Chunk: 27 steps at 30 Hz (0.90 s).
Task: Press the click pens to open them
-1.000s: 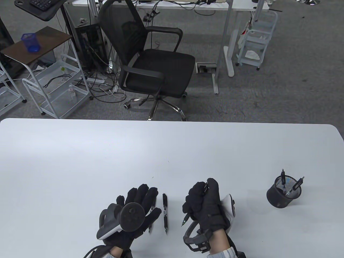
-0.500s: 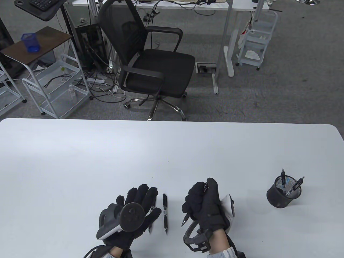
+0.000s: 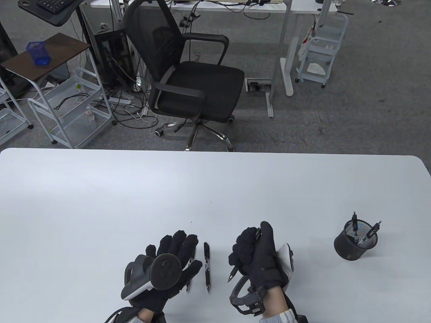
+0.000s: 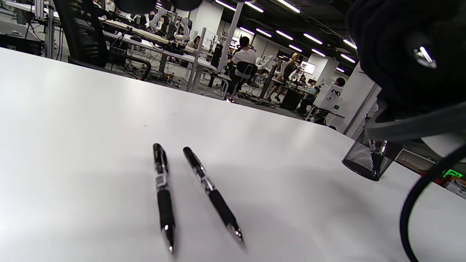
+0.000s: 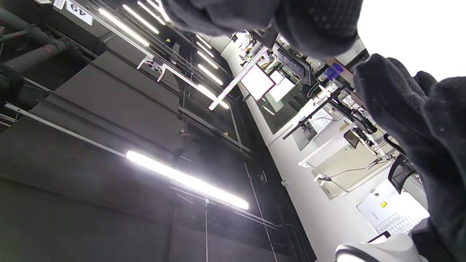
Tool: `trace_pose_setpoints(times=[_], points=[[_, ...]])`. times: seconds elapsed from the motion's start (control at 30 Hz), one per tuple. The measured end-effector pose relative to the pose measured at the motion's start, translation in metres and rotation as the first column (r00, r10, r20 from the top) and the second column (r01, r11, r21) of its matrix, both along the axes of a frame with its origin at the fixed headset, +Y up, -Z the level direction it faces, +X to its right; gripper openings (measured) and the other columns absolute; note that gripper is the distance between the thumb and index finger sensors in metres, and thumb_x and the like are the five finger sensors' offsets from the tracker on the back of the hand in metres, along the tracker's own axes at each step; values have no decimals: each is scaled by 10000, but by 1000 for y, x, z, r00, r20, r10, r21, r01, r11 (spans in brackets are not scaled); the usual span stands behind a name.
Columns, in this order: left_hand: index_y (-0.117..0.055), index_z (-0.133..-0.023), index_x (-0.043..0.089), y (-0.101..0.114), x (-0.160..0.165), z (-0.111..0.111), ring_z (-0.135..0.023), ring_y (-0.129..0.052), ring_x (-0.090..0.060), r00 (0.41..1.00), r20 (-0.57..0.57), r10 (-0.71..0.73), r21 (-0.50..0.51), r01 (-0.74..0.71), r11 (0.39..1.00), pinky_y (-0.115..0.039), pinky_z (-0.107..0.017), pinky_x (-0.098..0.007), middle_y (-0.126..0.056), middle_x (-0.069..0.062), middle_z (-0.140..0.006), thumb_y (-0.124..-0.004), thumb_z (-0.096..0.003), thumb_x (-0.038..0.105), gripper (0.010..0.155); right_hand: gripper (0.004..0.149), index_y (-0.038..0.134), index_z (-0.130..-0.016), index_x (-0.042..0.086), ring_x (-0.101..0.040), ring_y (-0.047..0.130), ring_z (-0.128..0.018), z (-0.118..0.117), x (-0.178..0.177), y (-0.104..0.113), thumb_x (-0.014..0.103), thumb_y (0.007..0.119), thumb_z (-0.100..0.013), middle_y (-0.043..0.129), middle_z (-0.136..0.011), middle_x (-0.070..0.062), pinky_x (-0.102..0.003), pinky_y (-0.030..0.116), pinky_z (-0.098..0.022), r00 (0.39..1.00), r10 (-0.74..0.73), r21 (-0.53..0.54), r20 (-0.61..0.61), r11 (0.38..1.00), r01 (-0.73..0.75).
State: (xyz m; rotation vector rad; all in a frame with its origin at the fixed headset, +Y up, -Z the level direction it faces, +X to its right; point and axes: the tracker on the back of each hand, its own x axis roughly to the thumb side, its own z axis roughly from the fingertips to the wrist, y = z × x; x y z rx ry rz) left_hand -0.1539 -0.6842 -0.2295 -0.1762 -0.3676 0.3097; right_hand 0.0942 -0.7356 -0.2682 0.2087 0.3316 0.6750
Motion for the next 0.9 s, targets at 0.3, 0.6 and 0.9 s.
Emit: trace_pose_setpoints(times=[0.3, 0.6, 0.9], points=[[-280, -1270, 258, 0, 0, 0, -1170, -383, -570, 1000, 2, -3, -1, 3, 1000, -333, -754, -806, -303, -211, -1322, -469, -720, 580, 665, 513, 122, -1064, -43, -394, 608, -817, -10, 8, 7, 255, 345, -712, 366, -1027, -265, -643, 481, -731, 980, 154, 129, 129, 977, -171], [-284, -1271, 255, 0, 1, 0, -1168, -384, -572, 1000, 1, 2, 0, -2, 1000, -333, -753, -807, -305, -211, -1322, -469, -719, 580, 667, 445, 445, -1124, 2, -631, 224, -938, -14, 15, 7, 150, 503, -708, 214, -1121, -352, -764, 202, -672, 946, 296, 158, 130, 936, -315], [-283, -1271, 254, 0, 0, 0, -1168, -384, -573, 1000, 0, 7, 1, -7, 1000, -334, -752, -807, -303, -213, -1322, -469, -720, 579, 667, 449, 576, -1132, 33, -545, 452, -874, -19, 14, -1, 158, 606, -701, 492, -1040, -279, -720, 376, -673, 858, 505, 150, 93, 845, -513]])
